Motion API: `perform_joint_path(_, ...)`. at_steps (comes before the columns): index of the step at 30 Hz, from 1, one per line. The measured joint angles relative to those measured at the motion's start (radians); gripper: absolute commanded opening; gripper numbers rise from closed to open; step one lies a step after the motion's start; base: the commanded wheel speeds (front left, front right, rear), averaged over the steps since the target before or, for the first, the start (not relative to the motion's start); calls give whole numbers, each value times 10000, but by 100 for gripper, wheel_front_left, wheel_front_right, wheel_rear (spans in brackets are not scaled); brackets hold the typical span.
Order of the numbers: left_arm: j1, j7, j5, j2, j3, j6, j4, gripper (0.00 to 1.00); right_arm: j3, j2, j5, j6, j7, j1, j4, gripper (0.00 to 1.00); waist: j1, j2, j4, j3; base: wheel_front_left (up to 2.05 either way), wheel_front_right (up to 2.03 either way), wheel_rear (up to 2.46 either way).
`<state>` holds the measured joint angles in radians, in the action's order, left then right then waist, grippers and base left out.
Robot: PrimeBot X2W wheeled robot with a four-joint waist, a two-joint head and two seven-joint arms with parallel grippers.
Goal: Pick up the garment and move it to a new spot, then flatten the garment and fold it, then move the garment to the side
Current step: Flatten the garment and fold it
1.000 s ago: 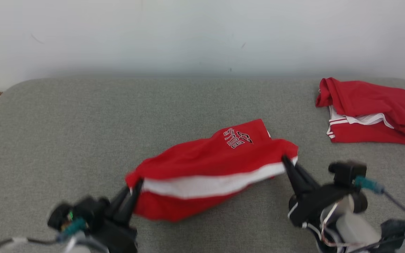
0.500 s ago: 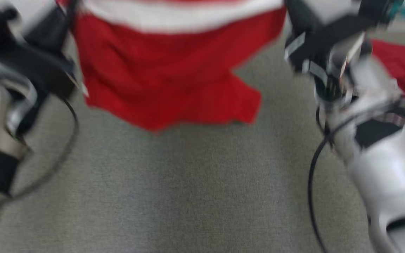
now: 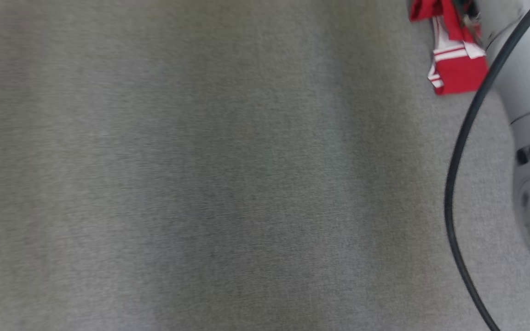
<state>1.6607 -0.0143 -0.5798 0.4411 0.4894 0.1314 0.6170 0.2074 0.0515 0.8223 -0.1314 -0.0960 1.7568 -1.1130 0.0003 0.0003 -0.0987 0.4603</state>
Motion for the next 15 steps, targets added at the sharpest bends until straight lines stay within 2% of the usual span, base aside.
perform_joint_path(6, 894, -811, 33, -161, 407, -2, 667, 0, 454, -13, -75, 0, -723, 855, -324, 0, -2, 0, -382, 684, 0, 0, 0)
perform_joint_path(10, 633, -1187, -167, -107, 920, -8, 903, 0, 1177, -8, 86, 0, -844, 466, -81, 0, 0, 1, -434, 1104, 0, 0, 0)
perform_joint_path(15, -439, -1791, -803, 19, 1214, -10, 669, 0, 2157, 0, 272, 2, -878, -523, 610, 0, 0, 0, -257, 1305, 0, 0, 0)
